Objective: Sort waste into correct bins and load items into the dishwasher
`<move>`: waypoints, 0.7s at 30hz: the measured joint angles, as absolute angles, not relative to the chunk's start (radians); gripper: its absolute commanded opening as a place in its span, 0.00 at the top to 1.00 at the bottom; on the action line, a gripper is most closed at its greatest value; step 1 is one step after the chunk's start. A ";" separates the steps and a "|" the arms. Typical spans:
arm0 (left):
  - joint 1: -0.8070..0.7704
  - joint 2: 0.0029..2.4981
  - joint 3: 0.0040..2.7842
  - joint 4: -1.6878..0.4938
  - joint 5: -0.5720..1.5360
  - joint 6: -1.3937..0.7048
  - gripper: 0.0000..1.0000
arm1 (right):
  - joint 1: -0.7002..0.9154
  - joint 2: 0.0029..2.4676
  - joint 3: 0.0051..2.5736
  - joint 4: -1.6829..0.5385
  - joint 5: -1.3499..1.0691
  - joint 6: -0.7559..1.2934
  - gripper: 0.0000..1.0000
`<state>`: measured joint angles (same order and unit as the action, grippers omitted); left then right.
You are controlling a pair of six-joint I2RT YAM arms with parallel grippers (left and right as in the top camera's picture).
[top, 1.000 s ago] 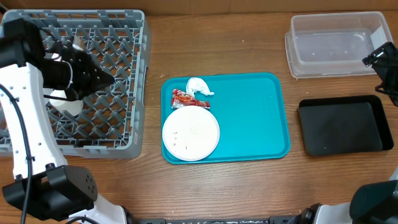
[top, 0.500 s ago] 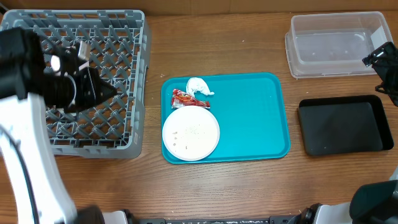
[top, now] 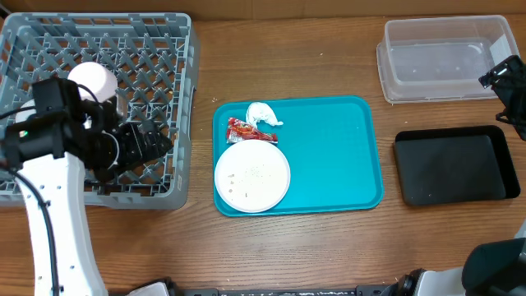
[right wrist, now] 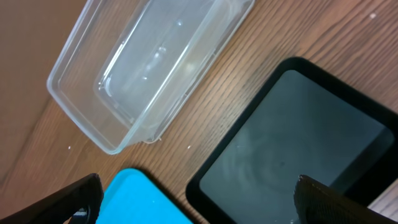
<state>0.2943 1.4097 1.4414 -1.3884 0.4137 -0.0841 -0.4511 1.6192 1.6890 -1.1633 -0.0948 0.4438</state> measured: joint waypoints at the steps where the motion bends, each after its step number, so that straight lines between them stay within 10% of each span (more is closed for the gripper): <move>1: 0.294 1.421 1.432 -1.369 0.412 -0.087 0.00 | -0.451 1.619 1.689 -1.164 -0.107 0.445 0.00; 13: 0.294 1.444 1.428 -1.285 0.406 -0.099 0.00 | -0.366 1.619 1.689 -1.277 -0.680 0.323 0.00; 21: 0.294 1.444 1.428 -1.285 0.406 -0.098 0.00 | 0.056 1.633 1.689 -1.222 -0.503 0.237 0.00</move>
<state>0.2943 1.4441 1.4281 -1.2846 0.4061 -0.0982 0.0563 1.6329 1.6890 -1.2217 -0.5030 0.2367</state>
